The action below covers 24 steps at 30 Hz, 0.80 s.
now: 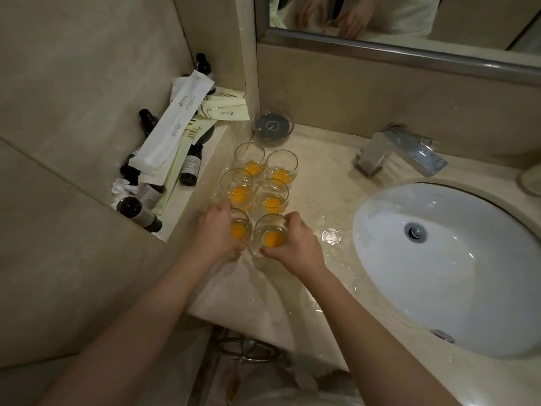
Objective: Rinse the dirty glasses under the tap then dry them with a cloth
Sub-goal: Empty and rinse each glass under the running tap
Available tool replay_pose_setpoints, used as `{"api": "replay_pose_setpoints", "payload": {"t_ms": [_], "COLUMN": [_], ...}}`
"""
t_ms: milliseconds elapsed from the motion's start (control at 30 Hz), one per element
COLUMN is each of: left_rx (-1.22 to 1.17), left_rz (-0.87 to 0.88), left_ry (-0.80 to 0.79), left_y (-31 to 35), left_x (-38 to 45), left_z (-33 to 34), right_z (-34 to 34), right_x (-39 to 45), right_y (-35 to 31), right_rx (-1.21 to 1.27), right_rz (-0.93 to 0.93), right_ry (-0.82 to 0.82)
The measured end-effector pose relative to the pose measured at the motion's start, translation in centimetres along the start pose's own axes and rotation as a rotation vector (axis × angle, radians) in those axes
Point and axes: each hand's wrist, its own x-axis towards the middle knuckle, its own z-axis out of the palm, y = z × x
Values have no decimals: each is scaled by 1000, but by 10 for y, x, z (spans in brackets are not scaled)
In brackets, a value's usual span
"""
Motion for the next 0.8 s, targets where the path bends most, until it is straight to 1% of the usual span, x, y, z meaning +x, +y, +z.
{"api": "replay_pose_setpoints", "payload": {"t_ms": [67,167,333,500,600,733,800], "left_rx": [-161,-318,-569,-703,-755,-856,-896], "left_rz": [-18,-29,29,91,109,66,40], "left_ry": [8,10,3,-15,-14,-49,-72], "left_y": [-2,5,49,113,158,217,236], "left_x": [-5,-17,-34,-32,-28,-18,-14], "left_z": [8,20,41,66,81,107,116], "right_z": [-6,-16,-41,-88,-124,-168,-183], "right_x": [-4,-11,-20,-24,-21,-7,1], "right_y": [10,29,70,120,153,198,213], "right_rx": [32,86,198,303,323,328,328], "right_rz": [13,47,135,194,212,230,231], "right_ry": [19,64,140,231,296,372,402]}}
